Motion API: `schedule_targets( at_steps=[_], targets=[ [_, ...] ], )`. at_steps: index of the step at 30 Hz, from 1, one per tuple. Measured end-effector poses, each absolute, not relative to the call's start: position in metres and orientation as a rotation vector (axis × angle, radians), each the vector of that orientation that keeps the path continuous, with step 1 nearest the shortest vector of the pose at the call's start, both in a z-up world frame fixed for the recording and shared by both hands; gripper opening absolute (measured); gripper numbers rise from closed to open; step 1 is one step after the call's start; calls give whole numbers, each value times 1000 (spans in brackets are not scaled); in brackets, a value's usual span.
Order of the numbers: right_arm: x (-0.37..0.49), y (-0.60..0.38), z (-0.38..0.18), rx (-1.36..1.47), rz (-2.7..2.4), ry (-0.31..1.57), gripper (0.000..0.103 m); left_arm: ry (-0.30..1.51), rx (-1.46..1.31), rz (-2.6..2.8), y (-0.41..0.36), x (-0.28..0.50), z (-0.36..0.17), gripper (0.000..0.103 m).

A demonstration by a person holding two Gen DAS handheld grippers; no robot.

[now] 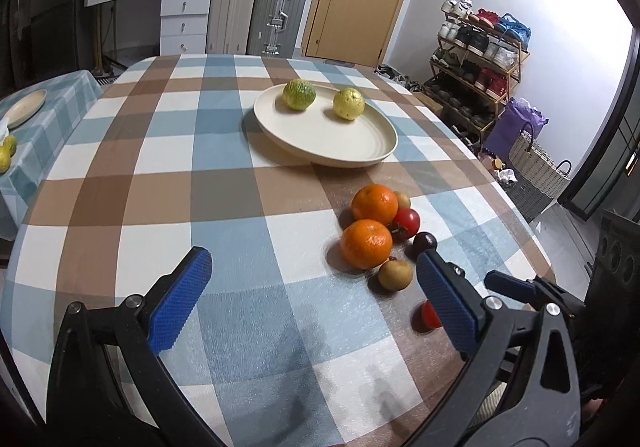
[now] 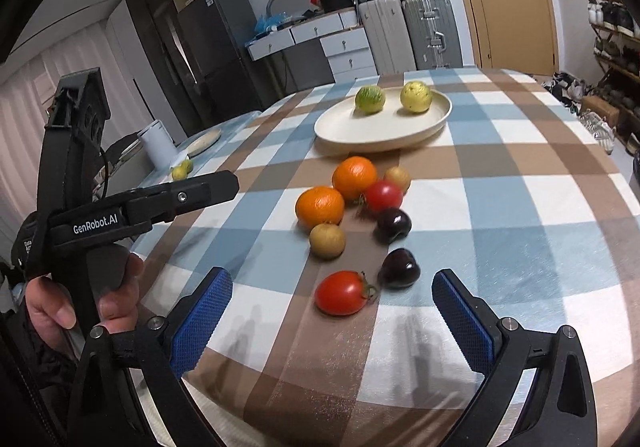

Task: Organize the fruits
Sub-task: 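Grasp the red tomato with the right gripper while the left gripper grasps an orange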

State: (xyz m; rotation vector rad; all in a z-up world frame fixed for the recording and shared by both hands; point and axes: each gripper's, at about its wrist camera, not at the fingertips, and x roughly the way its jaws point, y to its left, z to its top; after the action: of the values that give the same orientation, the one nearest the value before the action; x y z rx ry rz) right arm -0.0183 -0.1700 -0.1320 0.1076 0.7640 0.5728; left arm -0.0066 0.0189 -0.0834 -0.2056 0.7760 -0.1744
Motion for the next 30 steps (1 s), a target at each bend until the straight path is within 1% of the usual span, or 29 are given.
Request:
schedule_targets(
  at_steps=[5,8,13,14,15,18,19,21,26,30],
  targets=[
    [-12,-166,-143,122,587,803,93,790,-196,-166,20,-4,-92,102],
    [-11,-165,-147,129,598,811,77,768,-184,-152,23,-4,-92,102],
    [-10,-160,-149,108,591,808,74,770,-196,-131,33,-2,-93,102],
    [-10,-159,-149,103,591,808,71,771,-197,-126,34,-2,-93,102],
    [-10,-157,-149,98,594,807,63,772,-198,-125,35,-2,-93,102],
    [-9,-154,-152,81,600,825,46,777,-197,-121,35,-2,-95,102],
    [-8,-153,-155,80,597,830,43,777,-194,-118,35,-1,-95,102],
    [-7,-155,-157,86,585,836,32,778,-193,-120,35,-1,-95,102],
    [-7,-164,-159,128,586,828,32,791,-170,-130,30,5,-96,102],
    [-12,-170,-154,152,623,780,31,799,-163,-150,26,18,-93,102]
  ],
)
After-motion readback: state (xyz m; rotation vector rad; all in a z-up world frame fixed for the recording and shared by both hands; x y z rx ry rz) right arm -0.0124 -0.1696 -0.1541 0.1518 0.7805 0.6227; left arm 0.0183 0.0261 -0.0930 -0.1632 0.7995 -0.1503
